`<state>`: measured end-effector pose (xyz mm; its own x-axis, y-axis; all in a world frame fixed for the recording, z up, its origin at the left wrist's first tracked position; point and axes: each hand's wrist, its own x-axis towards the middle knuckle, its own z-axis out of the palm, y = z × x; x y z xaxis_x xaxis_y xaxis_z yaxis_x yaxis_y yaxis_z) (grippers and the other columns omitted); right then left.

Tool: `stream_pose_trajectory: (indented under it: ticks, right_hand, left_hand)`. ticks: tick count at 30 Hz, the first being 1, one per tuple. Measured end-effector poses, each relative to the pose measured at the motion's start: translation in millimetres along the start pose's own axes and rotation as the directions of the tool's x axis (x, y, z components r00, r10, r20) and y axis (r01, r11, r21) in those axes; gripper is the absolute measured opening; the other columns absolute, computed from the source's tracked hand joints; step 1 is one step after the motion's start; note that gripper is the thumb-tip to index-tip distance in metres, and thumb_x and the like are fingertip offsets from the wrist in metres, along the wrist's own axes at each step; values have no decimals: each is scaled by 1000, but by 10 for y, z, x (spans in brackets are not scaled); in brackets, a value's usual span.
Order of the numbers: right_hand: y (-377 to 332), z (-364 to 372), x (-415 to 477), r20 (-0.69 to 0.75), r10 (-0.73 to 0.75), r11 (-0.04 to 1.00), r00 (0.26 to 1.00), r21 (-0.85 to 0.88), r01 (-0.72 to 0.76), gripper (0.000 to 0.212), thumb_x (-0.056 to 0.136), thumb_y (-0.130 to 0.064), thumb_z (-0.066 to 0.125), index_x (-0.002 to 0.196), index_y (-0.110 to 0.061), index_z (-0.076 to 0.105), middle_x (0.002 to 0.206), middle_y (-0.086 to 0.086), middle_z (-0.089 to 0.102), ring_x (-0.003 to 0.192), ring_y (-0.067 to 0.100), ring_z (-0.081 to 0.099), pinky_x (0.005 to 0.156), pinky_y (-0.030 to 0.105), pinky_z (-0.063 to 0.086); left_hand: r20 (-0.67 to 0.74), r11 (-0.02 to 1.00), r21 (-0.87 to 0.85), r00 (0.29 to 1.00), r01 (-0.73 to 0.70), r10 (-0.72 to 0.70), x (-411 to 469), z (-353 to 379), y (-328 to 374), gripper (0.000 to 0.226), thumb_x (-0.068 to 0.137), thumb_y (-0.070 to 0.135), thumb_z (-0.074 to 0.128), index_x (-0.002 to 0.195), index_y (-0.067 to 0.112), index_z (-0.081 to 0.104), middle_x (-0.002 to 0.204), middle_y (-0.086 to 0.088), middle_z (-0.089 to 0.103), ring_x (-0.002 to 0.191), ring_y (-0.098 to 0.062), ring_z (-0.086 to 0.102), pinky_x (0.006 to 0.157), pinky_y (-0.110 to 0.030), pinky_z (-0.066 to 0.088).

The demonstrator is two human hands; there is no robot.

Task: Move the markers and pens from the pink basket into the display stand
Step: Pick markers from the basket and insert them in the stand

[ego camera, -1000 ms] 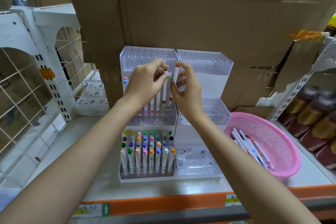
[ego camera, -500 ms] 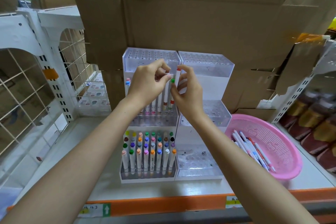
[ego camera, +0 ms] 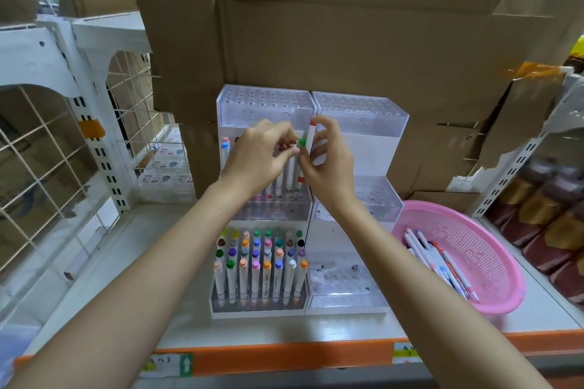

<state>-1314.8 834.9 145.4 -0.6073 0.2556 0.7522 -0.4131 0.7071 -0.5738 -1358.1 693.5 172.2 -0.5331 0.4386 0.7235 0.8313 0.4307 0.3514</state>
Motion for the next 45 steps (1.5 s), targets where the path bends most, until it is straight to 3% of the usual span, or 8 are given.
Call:
stream_pose_trajectory:
  ticks: [4, 17, 24, 29, 36, 45]
  right_hand:
    - [3, 2, -6, -24, 3, 1000, 1000, 14, -3, 44, 83, -9, 71, 121, -13, 50, 77, 0, 58, 66, 13, 56, 60, 30, 51]
    - [1, -6, -10, 10, 25, 1000, 1000, 17, -25, 44, 83, -9, 70, 121, -15, 49, 80, 4, 60, 68, 12, 58, 62, 38, 53]
    - [-2, -44, -19, 30, 8, 1000, 1000, 20, -9, 42, 84, -10, 70, 120, -14, 50, 81, 2, 60, 70, 11, 59, 61, 31, 53]
    - [-17, -52, -18, 83, 10, 1000, 996, 20, -12, 41, 87, -9, 66, 123, -16, 48, 83, -2, 57, 70, 10, 57, 59, 24, 50]
    - [12, -48, -34, 96, -6, 1000, 995, -16, 8, 38, 87, -11, 67, 121, -16, 51, 91, -2, 56, 68, 14, 58, 59, 32, 54]
    - [5, -92, -112, 130, 18, 999, 991, -49, -12, 29, 89, -13, 66, 114, -14, 52, 89, 2, 57, 61, 14, 60, 55, 35, 54]
  left_hand:
    - [-10, 999, 39, 999, -32, 33, -27, -6, -24, 15, 82, 19, 74, 88, 9, 65, 82, -5, 63, 78, -16, 54, 65, -28, 45]
    - [30, 986, 131, 994, -106, 103, -91, 54, -20, 14, 81, 13, 74, 93, 7, 68, 90, -8, 67, 89, -21, 58, 74, -23, 41]
    - [20, 978, 167, 992, -124, 122, -142, 65, -19, 19, 80, 11, 74, 97, 5, 68, 94, -10, 67, 92, -25, 60, 79, -36, 51]
    - [35, 971, 180, 988, -156, 152, -213, 45, -75, 30, 78, 5, 74, 108, 4, 68, 102, -10, 68, 98, -26, 60, 84, -35, 49]
    - [55, 936, 280, 976, -216, 209, -302, 9, -99, 39, 81, 8, 71, 120, 7, 64, 116, -9, 64, 108, -25, 58, 92, -38, 46]
    - [47, 958, 224, 984, -180, 174, -297, -42, -101, 36, 86, 9, 63, 122, 11, 63, 115, -7, 62, 110, -24, 55, 92, -40, 46]
